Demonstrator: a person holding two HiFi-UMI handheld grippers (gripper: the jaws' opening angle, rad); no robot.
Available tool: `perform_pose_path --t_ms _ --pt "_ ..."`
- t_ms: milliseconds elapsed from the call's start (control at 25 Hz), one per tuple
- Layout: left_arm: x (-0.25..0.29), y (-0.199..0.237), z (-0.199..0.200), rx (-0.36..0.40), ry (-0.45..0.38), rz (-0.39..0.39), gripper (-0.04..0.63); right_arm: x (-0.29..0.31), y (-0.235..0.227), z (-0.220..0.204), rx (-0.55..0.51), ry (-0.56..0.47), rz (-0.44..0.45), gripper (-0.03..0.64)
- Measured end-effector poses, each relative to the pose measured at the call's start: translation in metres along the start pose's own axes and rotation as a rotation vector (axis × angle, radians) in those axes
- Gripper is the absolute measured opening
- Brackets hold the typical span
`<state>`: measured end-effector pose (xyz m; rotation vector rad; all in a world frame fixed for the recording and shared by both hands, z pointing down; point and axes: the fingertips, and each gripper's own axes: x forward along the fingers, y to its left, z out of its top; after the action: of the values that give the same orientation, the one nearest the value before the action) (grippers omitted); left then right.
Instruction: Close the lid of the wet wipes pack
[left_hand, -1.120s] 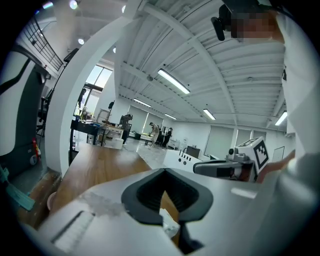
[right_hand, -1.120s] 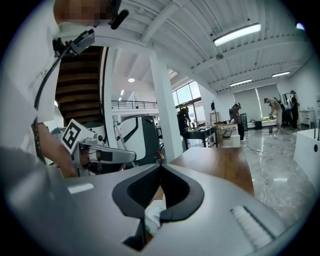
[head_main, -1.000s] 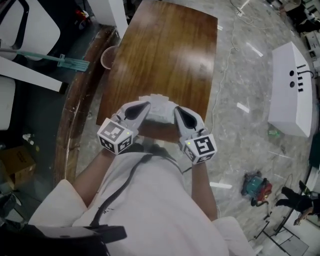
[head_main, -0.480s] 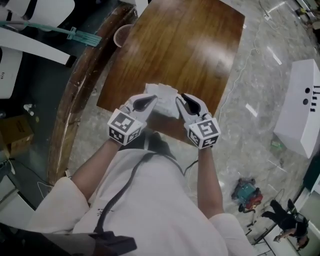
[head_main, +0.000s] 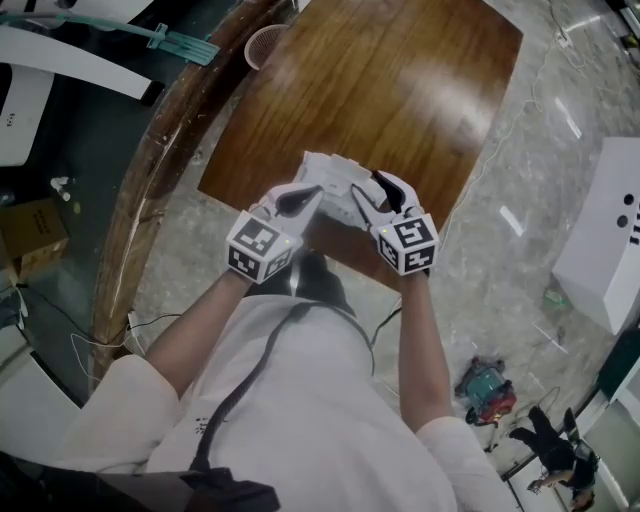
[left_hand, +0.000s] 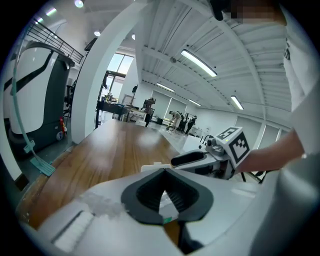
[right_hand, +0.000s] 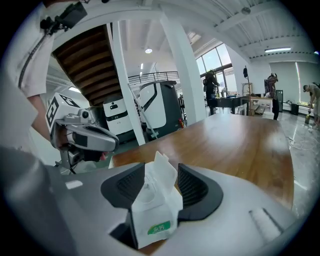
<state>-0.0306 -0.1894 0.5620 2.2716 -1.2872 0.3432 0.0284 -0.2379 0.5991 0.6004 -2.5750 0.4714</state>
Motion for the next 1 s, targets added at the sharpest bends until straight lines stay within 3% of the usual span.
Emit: perform_pose_path --t_ms 1000 --pt "-0.004 0.024 -0.002 -0.009 0.001 0.016 0.003 0.025 0.004 -0.008 -0.019 0.047 0.104 0.225"
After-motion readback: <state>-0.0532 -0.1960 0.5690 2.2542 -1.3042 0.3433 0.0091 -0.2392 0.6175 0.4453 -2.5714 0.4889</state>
